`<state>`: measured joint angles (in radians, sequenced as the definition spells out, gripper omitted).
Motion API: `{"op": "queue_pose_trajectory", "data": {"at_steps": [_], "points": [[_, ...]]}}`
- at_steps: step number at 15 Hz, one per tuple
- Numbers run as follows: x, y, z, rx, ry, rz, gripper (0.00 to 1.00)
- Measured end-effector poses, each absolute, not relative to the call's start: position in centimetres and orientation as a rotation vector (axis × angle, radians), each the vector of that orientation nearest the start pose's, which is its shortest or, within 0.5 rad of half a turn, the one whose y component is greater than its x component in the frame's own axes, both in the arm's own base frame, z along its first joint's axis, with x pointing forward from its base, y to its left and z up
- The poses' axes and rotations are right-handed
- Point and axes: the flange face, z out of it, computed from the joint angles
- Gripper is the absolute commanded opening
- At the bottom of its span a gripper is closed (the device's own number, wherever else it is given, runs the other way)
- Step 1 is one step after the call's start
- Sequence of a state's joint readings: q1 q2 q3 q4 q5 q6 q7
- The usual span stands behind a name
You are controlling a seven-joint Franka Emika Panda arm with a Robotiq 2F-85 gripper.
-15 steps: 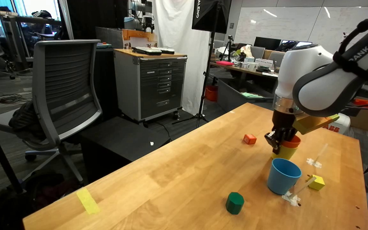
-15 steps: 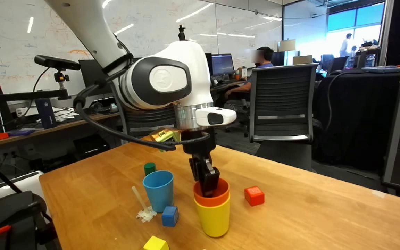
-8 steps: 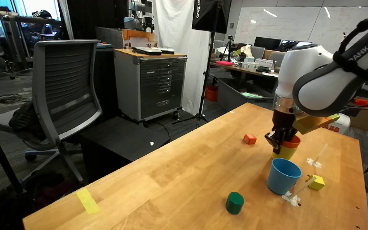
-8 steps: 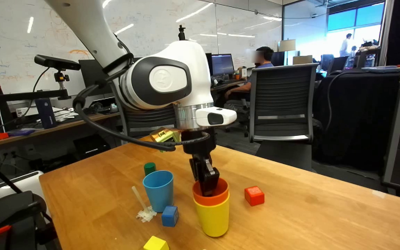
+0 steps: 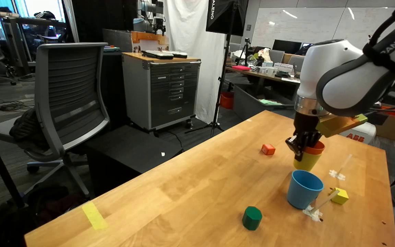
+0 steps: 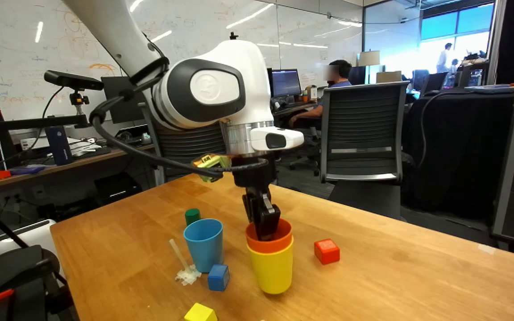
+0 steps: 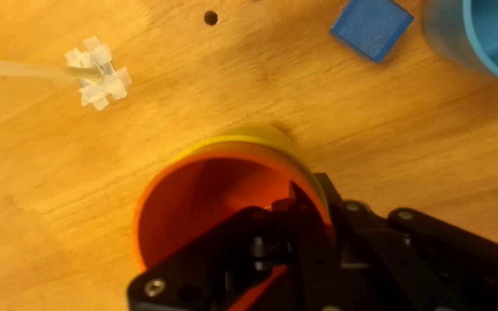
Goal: Put the orange cup in the the yellow cup and then put the two cups in the blue cup
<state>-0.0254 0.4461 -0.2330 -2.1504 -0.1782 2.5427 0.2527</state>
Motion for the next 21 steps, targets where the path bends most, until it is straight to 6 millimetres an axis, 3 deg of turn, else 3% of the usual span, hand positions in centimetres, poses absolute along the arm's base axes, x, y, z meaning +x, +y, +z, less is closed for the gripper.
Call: {"op": "queue_pose_trajectory", "data": {"at_steps": [5,11,16,21], "points": [[54.3,-12.7,24.5,-3.270,0.557,-0.012,0.02],[52.5,-6.3,29.4,-3.250,0.397,-0.110,0.02],[51.0,-0.5,30.0,-3.246,0.251,-0.117,0.02],[49.8,1.3,28.3,-3.284,0.166,-0.065,0.02]]}}
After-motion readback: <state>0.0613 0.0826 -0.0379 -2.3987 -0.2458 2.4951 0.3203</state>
